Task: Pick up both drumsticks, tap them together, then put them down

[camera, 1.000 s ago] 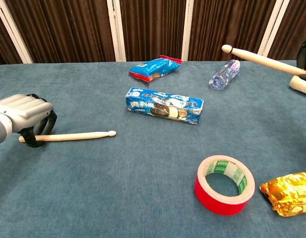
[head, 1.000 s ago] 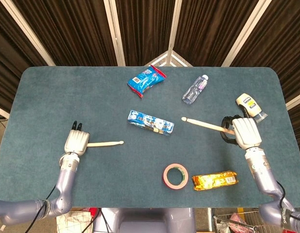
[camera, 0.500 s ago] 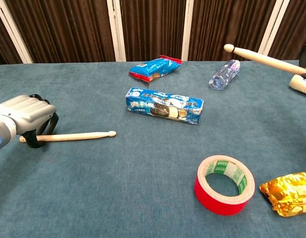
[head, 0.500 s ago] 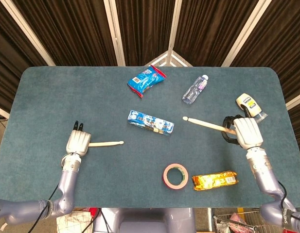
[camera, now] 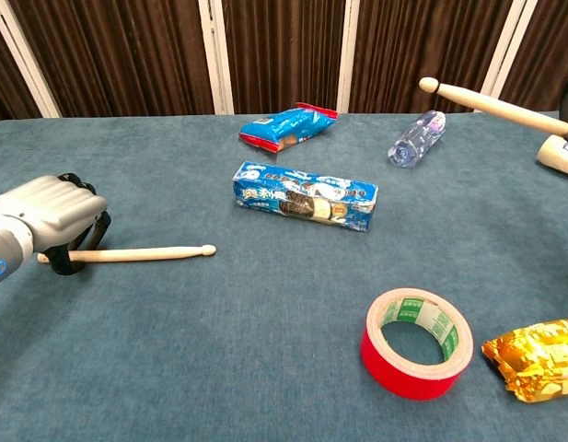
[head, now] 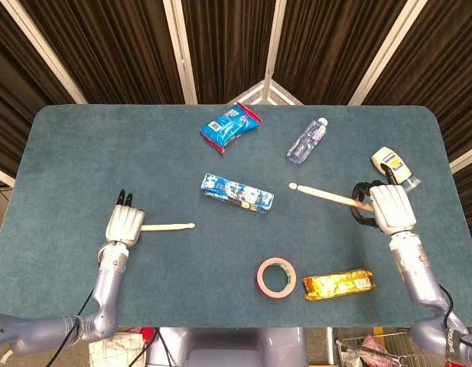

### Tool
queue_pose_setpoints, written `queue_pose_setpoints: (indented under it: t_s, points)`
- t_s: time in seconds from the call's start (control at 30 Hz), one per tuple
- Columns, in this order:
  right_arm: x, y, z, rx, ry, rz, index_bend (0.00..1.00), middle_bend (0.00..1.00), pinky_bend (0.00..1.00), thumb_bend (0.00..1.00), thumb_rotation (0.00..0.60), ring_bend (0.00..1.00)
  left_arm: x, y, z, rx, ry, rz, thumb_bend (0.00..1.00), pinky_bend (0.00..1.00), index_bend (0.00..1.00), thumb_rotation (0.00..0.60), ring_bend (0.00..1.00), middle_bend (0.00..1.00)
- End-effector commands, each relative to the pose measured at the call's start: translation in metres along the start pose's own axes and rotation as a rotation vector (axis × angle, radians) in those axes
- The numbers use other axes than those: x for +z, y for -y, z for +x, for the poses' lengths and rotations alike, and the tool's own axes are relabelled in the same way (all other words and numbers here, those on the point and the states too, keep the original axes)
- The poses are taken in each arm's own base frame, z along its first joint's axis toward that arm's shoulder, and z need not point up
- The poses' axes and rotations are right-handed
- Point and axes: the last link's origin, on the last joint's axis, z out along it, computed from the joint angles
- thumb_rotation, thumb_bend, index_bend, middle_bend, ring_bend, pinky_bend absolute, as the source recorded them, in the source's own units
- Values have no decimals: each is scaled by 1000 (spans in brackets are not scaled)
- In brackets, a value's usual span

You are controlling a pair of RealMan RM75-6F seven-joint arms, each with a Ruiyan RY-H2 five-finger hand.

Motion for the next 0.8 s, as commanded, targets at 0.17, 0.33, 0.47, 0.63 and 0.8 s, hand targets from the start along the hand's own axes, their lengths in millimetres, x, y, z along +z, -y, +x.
queue_pose_setpoints:
  t_s: [0.17,0.33,0.47,0.63,0.8]
  points:
    - [0,0,0,-3,4,0,667,575,36,430,600,458,1,-1,-2,14,-10,-3,446,0,490,600,106,476]
    - [0,0,0,-5,3,-1,668,575,36,430,600,458,0,-1,-4,9,-4,-5,446,0,503,600,106,478]
    - [0,0,1,-6,1,0,668,575,36,431,600,459,0,-1,-4,2,-3,-12,446,0,529,600,106,501]
    - [0,0,1,-10,1,0,667,575,36,430,600,459,0,-1,-3,5,-9,-8,446,0,532,600,106,503]
    - [1,0,2,-13,0,0,668,575,36,430,600,460,-1,-1,-2,5,-16,-5,446,0,533,600,106,499]
